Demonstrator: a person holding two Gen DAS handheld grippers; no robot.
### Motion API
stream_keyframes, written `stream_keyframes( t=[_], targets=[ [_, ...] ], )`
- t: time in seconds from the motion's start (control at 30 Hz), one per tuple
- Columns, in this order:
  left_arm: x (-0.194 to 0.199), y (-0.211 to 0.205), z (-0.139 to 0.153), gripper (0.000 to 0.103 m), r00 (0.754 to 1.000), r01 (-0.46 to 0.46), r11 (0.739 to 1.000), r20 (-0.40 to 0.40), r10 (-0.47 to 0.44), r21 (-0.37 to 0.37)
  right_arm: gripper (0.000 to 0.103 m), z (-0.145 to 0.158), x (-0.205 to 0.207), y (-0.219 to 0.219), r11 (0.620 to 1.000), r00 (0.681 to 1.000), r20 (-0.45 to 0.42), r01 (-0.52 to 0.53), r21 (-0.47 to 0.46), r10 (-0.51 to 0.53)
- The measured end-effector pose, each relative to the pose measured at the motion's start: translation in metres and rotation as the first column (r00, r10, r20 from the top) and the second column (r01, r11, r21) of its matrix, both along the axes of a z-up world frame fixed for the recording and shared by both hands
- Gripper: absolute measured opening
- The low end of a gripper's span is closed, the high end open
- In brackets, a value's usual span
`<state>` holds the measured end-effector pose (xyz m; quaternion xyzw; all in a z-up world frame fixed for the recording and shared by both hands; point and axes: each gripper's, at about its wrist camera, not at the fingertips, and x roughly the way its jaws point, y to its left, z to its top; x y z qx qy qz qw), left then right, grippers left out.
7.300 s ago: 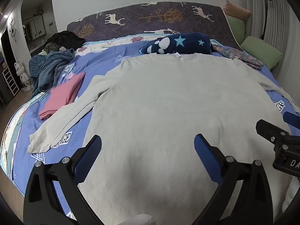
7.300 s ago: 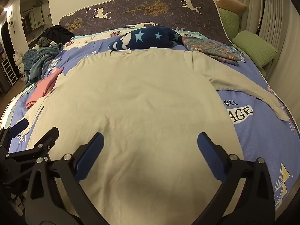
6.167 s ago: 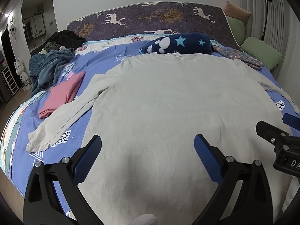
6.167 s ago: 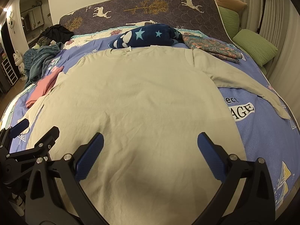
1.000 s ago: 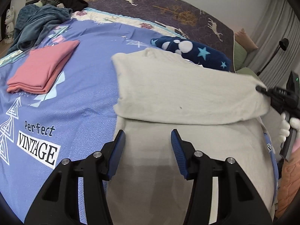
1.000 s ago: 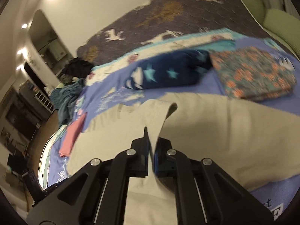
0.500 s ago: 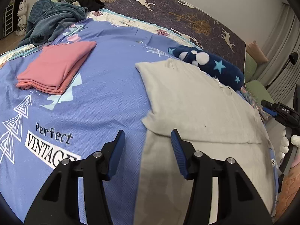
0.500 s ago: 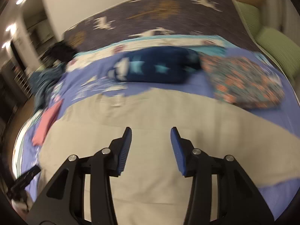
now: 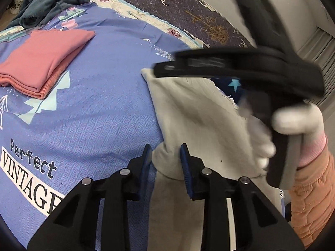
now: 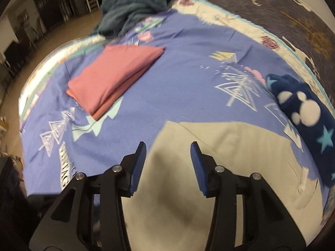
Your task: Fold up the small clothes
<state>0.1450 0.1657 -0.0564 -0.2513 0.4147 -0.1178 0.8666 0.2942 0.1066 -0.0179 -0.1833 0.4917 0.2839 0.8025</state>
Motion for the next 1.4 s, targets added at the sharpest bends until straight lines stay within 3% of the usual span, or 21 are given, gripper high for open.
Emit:
stream_keyframes(
  t=[0.07,0.13,0.2,0.3,0.37,0.47,0.57,0.67,0.73,0.8,0.87,0.9,0.93,0.97,1.07,1.1,1.17,1.23,1.27,1.3,1.4],
  targets=[
    [0.001,0.001,-0.002,0.028,1.0,0.006,1.0,-0.003,-0.006,-0.017,0.039,-0.016,0.007,0.021,0.998,1.0,-0.022,-0.002,-0.065,0.0],
    [0.001,0.002,-0.003,0.014,1.0,0.014,0.999,-0.004,-0.015,-0.029,0.0,-0.031,0.013,0.031,0.993,1.0,-0.029,0.006,-0.121,-0.009],
    [-0.003,0.001,0.0,0.011,1.0,-0.001,1.0,0.003,0.001,0.0,0.0,-0.031,0.02,0.031,0.994,0.999,-0.002,0.043,-0.101,-0.044],
    [-0.013,-0.006,0.005,0.009,1.0,-0.029,0.995,0.003,0.029,0.092,0.0,-0.013,0.035,0.022,0.991,0.994,0.027,0.099,0.09,-0.101],
    [-0.016,-0.009,0.003,0.009,1.0,-0.031,0.993,0.004,0.031,0.112,0.0,-0.008,0.043,0.01,0.973,0.995,-0.011,0.099,0.208,-0.099],
    [-0.018,-0.007,0.006,0.015,0.999,-0.044,0.992,0.006,0.043,0.122,0.006,-0.005,0.034,-0.018,0.967,0.991,-0.04,0.133,0.219,-0.127],
    [-0.022,-0.011,0.013,0.018,0.998,-0.06,0.985,0.034,0.055,0.163,0.012,0.024,-0.002,-0.068,0.949,0.992,0.012,0.117,0.294,-0.126],
    [-0.03,-0.022,0.034,0.017,0.993,-0.062,0.976,0.109,0.04,0.208,0.023,0.043,-0.044,-0.137,0.923,0.989,-0.001,0.139,0.359,-0.148],
    [-0.033,-0.034,0.051,0.019,0.987,-0.031,0.977,0.16,-0.003,0.209,0.024,0.045,-0.067,-0.188,0.896,0.978,-0.044,0.206,0.394,-0.205],
    [-0.031,-0.052,0.065,0.028,0.981,0.026,0.978,0.185,-0.065,0.206,0.026,0.037,-0.081,-0.232,0.856,0.953,-0.115,0.303,0.419,-0.281],
    [-0.021,-0.074,0.062,0.034,0.982,0.092,0.971,0.143,-0.126,0.22,0.028,0.011,-0.089,-0.278,0.806,0.898,-0.204,0.439,0.398,-0.389],
    [-0.013,-0.087,0.053,0.034,0.983,0.128,0.965,0.1,-0.154,0.23,0.021,-0.005,-0.09,-0.295,0.787,0.858,-0.243,0.512,0.343,-0.452],
    [-0.003,-0.097,0.041,0.034,0.983,0.158,0.958,0.051,-0.175,0.239,0.002,-0.023,-0.092,-0.313,0.754,0.822,-0.285,0.568,0.331,-0.494],
    [0.007,-0.109,0.021,0.034,0.982,0.188,0.946,-0.02,-0.189,0.263,0.001,-0.028,-0.097,-0.327,0.716,0.815,-0.302,0.579,0.39,-0.494],
    [0.007,-0.121,0.014,0.038,0.982,0.174,0.924,0.006,-0.187,0.341,0.004,-0.03,-0.11,-0.353,0.625,0.772,-0.394,0.635,0.453,-0.499],
    [0.007,-0.121,0.016,0.038,0.983,0.171,0.923,-0.003,-0.181,0.343,0.008,-0.025,-0.115,-0.357,0.624,0.775,-0.382,0.632,0.46,-0.503],
    [0.007,-0.123,0.015,0.043,0.982,0.18,0.921,-0.006,-0.19,0.347,0.03,-0.009,-0.133,-0.372,0.636,0.791,-0.303,0.609,0.475,-0.531],
    [0.006,-0.127,0.015,0.057,0.977,0.201,0.914,0.0,-0.215,0.354,0.031,0.006,-0.153,-0.399,0.621,0.789,-0.236,0.598,0.507,-0.567],
    [0.006,-0.132,0.016,0.059,0.975,0.204,0.901,-0.002,-0.22,0.382,0.032,0.011,-0.162,-0.417,0.597,0.779,-0.228,0.603,0.529,-0.585],
    [0.006,-0.138,0.016,0.061,0.976,0.198,0.884,-0.003,-0.217,0.423,0.032,0.015,-0.171,-0.438,0.559,0.759,-0.232,0.617,0.554,-0.608],
    [0.004,-0.157,0.02,0.064,0.98,0.171,0.853,0.002,-0.197,0.493,0.036,0.016,-0.198,-0.528,0.388,0.639,-0.275,0.696,0.605,-0.718]
  ],
)
